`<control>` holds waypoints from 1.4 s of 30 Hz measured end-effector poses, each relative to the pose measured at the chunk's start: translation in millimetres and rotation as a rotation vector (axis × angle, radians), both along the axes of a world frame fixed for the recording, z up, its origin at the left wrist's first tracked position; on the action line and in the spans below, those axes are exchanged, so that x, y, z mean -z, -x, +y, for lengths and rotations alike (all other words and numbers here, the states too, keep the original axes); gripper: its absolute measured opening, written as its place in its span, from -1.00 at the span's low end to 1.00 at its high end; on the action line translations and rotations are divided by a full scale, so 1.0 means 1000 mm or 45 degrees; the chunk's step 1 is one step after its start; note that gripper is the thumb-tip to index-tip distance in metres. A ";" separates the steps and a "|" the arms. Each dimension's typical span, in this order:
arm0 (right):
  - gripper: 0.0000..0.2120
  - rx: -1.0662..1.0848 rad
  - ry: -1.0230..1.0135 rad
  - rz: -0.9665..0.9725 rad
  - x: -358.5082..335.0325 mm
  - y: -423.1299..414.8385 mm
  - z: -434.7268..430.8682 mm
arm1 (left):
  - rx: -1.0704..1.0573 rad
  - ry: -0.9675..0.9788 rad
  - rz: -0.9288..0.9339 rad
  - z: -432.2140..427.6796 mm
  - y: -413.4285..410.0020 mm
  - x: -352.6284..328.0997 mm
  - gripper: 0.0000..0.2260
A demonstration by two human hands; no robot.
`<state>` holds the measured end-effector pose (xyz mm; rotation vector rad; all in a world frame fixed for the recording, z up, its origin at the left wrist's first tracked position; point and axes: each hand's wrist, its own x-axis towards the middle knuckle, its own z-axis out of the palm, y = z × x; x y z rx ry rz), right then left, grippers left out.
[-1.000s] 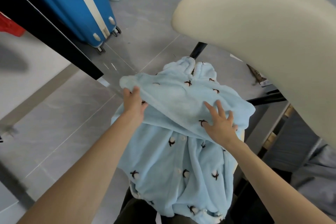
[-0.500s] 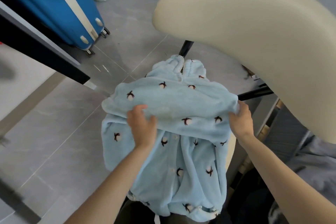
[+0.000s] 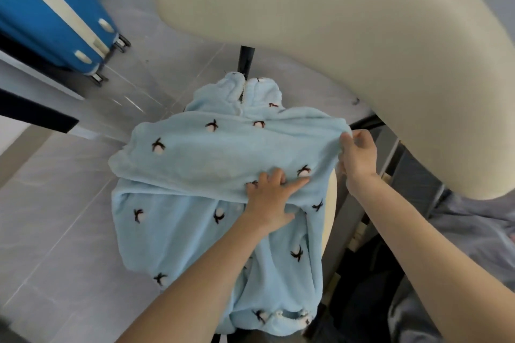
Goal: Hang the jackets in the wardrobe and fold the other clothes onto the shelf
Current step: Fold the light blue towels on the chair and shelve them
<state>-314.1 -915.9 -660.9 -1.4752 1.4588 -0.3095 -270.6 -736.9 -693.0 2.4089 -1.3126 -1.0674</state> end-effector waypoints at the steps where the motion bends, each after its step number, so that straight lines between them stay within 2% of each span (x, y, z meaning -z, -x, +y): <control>1: -0.79 0.163 -0.080 -0.084 -0.001 -0.005 0.001 | 0.005 -0.015 0.043 0.000 -0.001 0.000 -0.37; 3: -0.83 0.378 -0.274 -0.216 -0.002 -0.013 0.009 | 0.009 0.009 0.112 0.002 -0.004 -0.003 -0.43; 4: -0.85 0.352 -0.313 -0.208 -0.001 -0.016 0.014 | -0.026 0.091 0.136 0.004 -0.007 -0.006 -0.47; 6: -0.73 -0.011 -0.146 -0.039 -0.001 -0.017 0.026 | -0.233 0.344 0.150 0.011 -0.021 -0.015 -0.56; 9: -0.58 -0.757 0.350 0.125 0.001 -0.019 0.041 | -0.578 0.533 -0.092 0.024 -0.058 -0.021 -0.64; 11: -0.49 -1.020 0.442 0.134 0.005 -0.031 0.044 | -0.686 0.480 -0.201 0.030 -0.089 -0.021 -0.65; 13: -0.47 -1.085 0.301 0.179 0.008 -0.048 0.043 | -0.672 0.339 -0.209 0.035 -0.117 -0.018 -0.63; 15: -0.57 -1.138 0.217 0.374 0.013 -0.062 0.040 | -0.564 0.150 -0.178 0.040 -0.140 -0.012 -0.61; 17: -0.66 -1.212 0.276 0.558 0.016 -0.070 0.037 | -0.416 -0.011 -0.206 0.045 -0.154 -0.006 -0.65; 19: -0.69 -1.186 0.358 0.570 0.016 -0.076 0.036 | -0.369 0.016 -0.259 0.049 -0.158 -0.005 -0.76; 22: -0.73 -1.014 0.442 0.553 0.012 -0.085 0.031 | -0.551 0.194 -0.289 0.045 -0.163 -0.008 -0.84; 25: -0.66 -0.969 0.333 0.619 0.015 -0.099 0.022 | -0.660 0.143 -0.231 0.037 -0.172 -0.010 -0.67; 28: -0.61 -0.900 0.267 0.447 0.019 -0.121 0.018 | -0.539 0.170 -0.269 0.036 -0.173 -0.008 -0.54; 29: -0.57 -0.844 0.160 0.375 0.021 -0.129 0.017 | -0.502 0.168 -0.269 0.037 -0.171 -0.007 -0.50; 32: -0.43 -0.482 -0.457 0.195 0.028 -0.152 0.019 | -0.523 0.119 -0.153 0.044 -0.163 0.003 -0.40; 33: -0.47 -0.379 -0.582 0.188 0.030 -0.157 0.019 | -0.563 0.133 -0.112 0.047 -0.160 0.007 -0.39; 36: -0.76 -0.126 -0.741 0.111 0.032 -0.166 0.016 | -0.633 0.185 -0.049 0.057 -0.154 0.014 -0.39; 38: -0.80 -0.035 -0.830 0.024 0.028 -0.166 0.011 | -0.639 0.170 0.007 0.061 -0.154 0.017 -0.41; 42: -0.87 -0.349 -0.759 -0.051 0.007 -0.159 0.017 | -0.749 0.231 0.153 0.063 -0.167 0.018 -0.56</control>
